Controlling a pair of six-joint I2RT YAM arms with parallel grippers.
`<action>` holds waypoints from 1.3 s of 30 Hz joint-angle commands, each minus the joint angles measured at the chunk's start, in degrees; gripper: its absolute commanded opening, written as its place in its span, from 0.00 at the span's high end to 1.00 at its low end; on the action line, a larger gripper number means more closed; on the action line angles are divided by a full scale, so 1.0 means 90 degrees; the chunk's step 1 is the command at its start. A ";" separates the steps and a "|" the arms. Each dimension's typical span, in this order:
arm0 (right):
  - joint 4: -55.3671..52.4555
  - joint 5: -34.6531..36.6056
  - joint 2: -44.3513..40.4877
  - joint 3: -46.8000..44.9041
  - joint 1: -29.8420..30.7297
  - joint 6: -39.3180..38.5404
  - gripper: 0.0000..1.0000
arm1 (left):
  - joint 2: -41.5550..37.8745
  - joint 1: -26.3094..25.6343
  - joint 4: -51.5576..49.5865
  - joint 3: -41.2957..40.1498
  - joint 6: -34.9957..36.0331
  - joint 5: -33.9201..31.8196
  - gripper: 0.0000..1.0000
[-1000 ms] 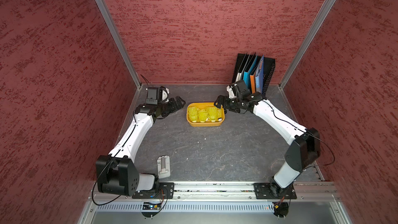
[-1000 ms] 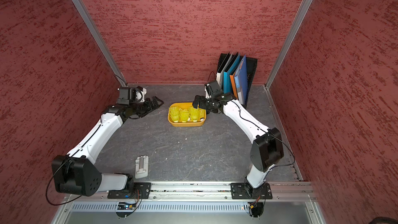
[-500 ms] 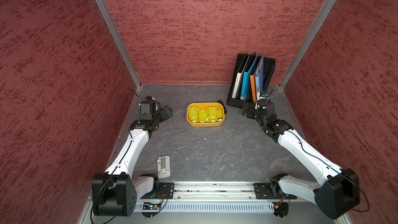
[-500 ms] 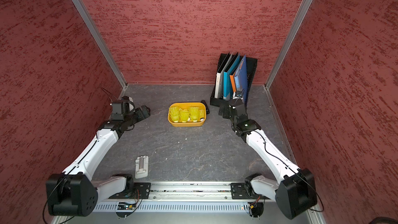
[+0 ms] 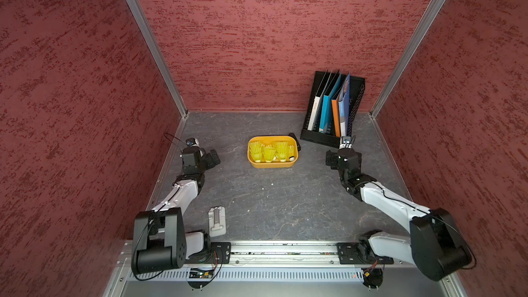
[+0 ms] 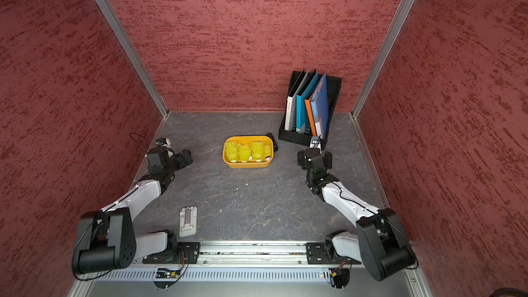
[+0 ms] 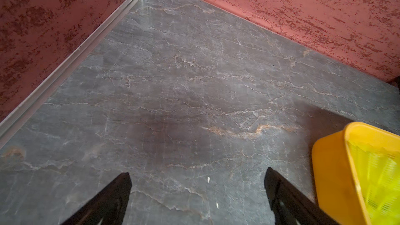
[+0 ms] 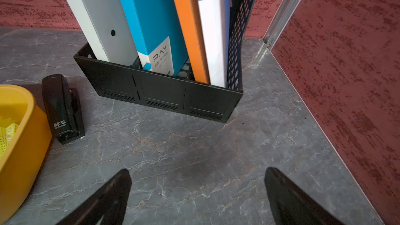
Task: Put the shuttlecocks into the storage box
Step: Reset both arms
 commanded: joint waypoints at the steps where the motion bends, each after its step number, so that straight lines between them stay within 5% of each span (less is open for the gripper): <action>1: 0.0417 0.0237 0.0205 0.0331 -0.0073 -0.0277 0.01 | 0.0404 0.0138 0.1536 -0.0086 0.0128 0.0180 0.00; 7: 0.0630 0.0278 -0.0041 -0.0267 -0.0364 -0.0361 0.01 | 0.0838 0.0211 0.2589 -0.0418 0.0277 0.0580 0.00; 10: 0.2096 -0.0137 -0.0318 -0.1178 -0.0585 -0.0571 0.01 | 0.0722 0.0181 0.3456 -0.0911 0.0450 0.0931 0.00; 16: 0.4151 -0.0975 0.0383 -0.1694 -0.1065 -0.0868 0.01 | 0.1013 -0.0189 0.6464 -0.2392 0.0499 -0.0110 0.00; 18: 0.4612 -0.1229 0.0785 -0.1610 -0.1074 -0.1088 0.01 | 0.1429 -0.0323 0.6475 -0.2114 0.0798 0.0215 0.00; 21: 0.5150 -0.1412 0.1275 -0.1711 -0.1203 -0.1017 0.01 | 0.1333 -0.0391 0.4572 -0.1190 0.0970 0.0378 0.00; 23: 0.5025 -0.1693 0.1168 -0.1753 -0.1346 -0.0877 0.01 | 0.1338 -0.0587 0.4590 -0.1218 0.1064 0.0039 0.00; 26: 0.6429 -0.1960 0.1852 -0.2102 -0.1502 -0.0866 0.01 | 0.1346 -0.0577 0.4526 -0.1170 0.1074 0.0075 0.00; 30: 0.4860 -0.2094 0.1633 -0.1485 -0.1637 -0.0645 0.01 | 0.1359 -0.0580 0.4561 -0.1169 0.1081 0.0066 0.00; 39: 0.4900 -0.2146 0.1592 -0.1525 -0.1694 -0.0626 0.01 | 0.1372 -0.0704 0.4466 -0.1111 0.1203 -0.0067 0.00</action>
